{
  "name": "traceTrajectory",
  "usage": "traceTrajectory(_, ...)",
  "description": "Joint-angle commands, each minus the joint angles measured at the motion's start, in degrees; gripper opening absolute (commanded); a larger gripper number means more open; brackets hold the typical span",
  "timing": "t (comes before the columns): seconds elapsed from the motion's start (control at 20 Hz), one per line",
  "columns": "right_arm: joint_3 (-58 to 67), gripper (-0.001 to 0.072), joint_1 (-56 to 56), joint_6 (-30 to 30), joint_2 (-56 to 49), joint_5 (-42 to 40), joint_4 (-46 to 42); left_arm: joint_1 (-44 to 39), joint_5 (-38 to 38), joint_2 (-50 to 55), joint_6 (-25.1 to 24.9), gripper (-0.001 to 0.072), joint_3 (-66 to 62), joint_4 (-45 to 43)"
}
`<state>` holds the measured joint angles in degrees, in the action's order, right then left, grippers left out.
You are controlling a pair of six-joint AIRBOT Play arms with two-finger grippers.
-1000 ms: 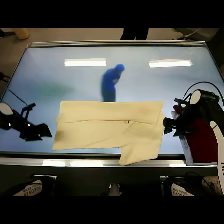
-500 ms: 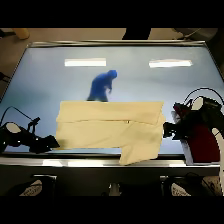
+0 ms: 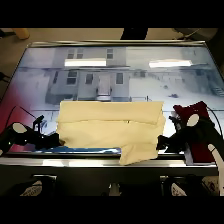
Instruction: Fold the shirts.
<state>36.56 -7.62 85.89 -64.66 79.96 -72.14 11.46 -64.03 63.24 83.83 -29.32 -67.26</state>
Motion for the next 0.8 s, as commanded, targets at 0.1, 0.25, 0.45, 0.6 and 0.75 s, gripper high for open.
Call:
traceTrajectory(0.1, -11.06, 0.0452, 0.02, -2.16, 1.86, -10.01, 7.93, -0.24, 0.35, -2.16, 0.15, 0.0029, -0.11, -0.20)
traceTrajectory(0.25, -12.04, 0.0362, 0.02, -1.16, 1.86, -11.87, 8.72, -0.24, 0.37, -2.45, 0.17, 0.0029, -0.11, -0.20)
traceTrajectory(0.45, -8.79, 0.0019, 0.02, -2.56, 2.38, -11.13, 8.66, -0.24, 0.15, -4.02, -0.09, 0.0027, -2.51, -0.17)
traceTrajectory(0.6, 4.09, 0.0018, 0.02, -1.51, 4.04, -7.48, 8.68, -0.24, -1.66, -8.39, 0.39, 0.0023, -11.45, -0.17)
traceTrajectory(0.75, 17.38, 0.0018, 0.02, 0.44, -0.09, -13.20, 8.48, -0.63, 1.60, -5.38, 3.19, 0.0023, -19.96, 0.81)
